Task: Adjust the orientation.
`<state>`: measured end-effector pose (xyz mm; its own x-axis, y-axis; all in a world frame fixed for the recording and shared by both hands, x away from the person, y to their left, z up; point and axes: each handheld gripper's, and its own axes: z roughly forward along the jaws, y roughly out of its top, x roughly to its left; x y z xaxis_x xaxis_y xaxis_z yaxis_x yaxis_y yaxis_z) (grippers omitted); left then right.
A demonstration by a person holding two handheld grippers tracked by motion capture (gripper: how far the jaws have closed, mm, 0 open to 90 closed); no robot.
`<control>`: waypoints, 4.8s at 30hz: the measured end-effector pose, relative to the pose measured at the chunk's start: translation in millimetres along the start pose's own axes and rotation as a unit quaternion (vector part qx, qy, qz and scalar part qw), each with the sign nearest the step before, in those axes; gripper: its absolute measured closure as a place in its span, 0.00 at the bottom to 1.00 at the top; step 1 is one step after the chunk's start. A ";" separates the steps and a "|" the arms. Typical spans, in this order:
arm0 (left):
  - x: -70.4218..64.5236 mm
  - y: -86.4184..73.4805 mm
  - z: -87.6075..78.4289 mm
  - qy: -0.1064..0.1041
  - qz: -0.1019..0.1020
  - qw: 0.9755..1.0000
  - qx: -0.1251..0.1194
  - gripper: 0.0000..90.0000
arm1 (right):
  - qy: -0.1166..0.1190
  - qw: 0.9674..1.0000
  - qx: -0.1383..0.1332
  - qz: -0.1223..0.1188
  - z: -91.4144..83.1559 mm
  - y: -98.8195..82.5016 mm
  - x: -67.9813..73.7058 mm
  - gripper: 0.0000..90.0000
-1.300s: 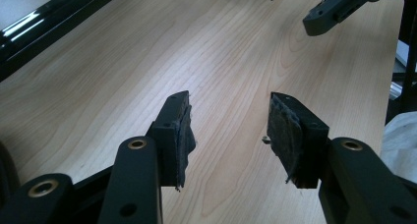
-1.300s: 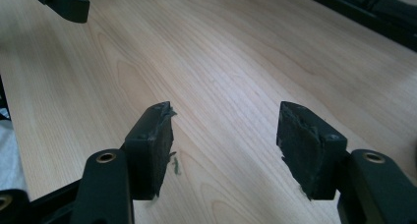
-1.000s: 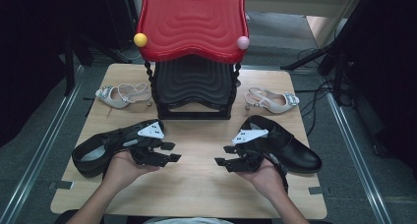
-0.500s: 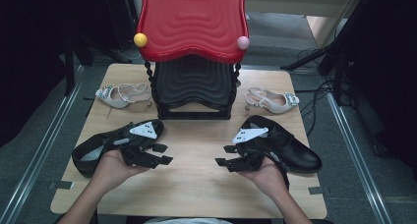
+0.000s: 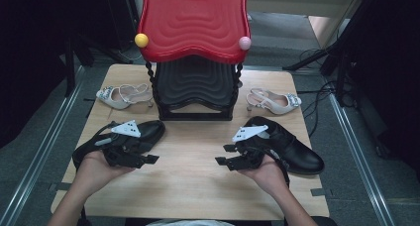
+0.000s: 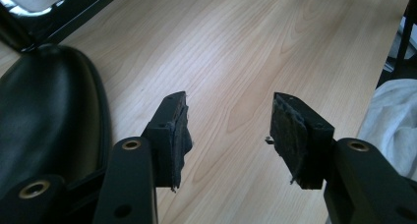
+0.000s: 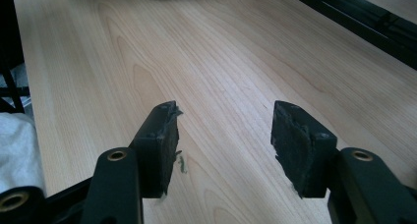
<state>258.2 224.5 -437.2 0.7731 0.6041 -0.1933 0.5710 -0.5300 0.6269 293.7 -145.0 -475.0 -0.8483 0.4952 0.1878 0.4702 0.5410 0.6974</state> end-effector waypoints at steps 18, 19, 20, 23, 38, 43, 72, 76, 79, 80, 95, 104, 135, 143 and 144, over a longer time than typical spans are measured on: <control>24.2 -19.9 -44.8 0.032 -0.038 0.999 -0.010 0.53 | 0.003 1.000 0.013 0.005 6.9 -0.1 -1.0 0.49; 25.3 -21.0 -46.8 0.037 -0.039 0.999 -0.007 0.53 | 0.003 1.000 0.014 0.004 7.4 -0.2 -1.0 0.49; 25.3 -21.0 -46.8 0.037 -0.039 0.999 -0.007 0.53 | 0.003 1.000 0.015 0.003 7.8 -0.2 -1.0 0.49; 29.2 -25.3 -51.9 0.042 -0.038 0.998 -0.007 0.53 | 0.003 1.000 0.017 0.003 8.5 -0.2 -0.6 0.49; 52.3 -58.2 -72.4 0.075 -0.079 0.994 0.011 0.52 | 0.004 1.000 0.024 0.000 10.9 -0.1 0.4 0.47; 61.6 -69.4 -73.9 0.081 -0.099 0.992 0.020 0.51 | 0.005 1.000 0.026 -0.001 11.6 0.0 0.0 0.47; 80.2 -60.5 -22.3 0.028 -0.113 0.993 0.014 0.91 | 0.002 1.000 0.024 -0.001 14.8 0.6 0.3 0.47; 74.6 -55.5 -23.2 0.018 -0.110 0.994 0.019 0.91 | 0.001 1.000 0.023 0.002 14.1 0.5 -1.1 0.47; 65.9 -47.7 -25.8 0.011 -0.108 0.994 0.008 0.91 | -0.001 1.000 0.019 0.008 12.8 0.5 -2.9 0.47; 61.9 -44.1 -26.5 0.010 -0.103 0.995 0.005 0.91 | -0.001 1.000 0.019 0.008 12.8 0.5 -2.9 0.47; 19.9 21.4 10.4 -0.038 -0.045 0.998 0.015 0.91 | -0.021 0.999 -0.011 0.034 -3.6 -4.9 -11.4 0.46; 5.5 54.9 41.4 -0.052 -0.038 0.998 0.026 0.91 | -0.036 0.998 -0.024 0.051 -15.2 -11.4 -14.3 0.46; -29.2 54.8 91.2 -0.034 -0.023 0.999 0.022 0.74 | -0.053 0.996 -0.022 0.070 -15.1 -23.0 -15.6 0.47; -17.9 54.2 63.2 -0.062 -0.015 0.998 0.023 0.67 | -0.048 0.996 -0.024 0.072 -15.3 -22.5 -15.1 0.47; -13.0 53.5 53.3 -0.066 -0.016 0.997 0.021 0.67 | -0.048 0.996 -0.024 0.071 -16.0 -22.3 -14.6 0.47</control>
<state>293.4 156.5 -441.4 0.7826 0.5383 -0.3126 0.6046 -0.5376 0.5877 291.7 -175.2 -482.2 -0.7455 0.6288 0.2211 0.5695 0.4285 0.7015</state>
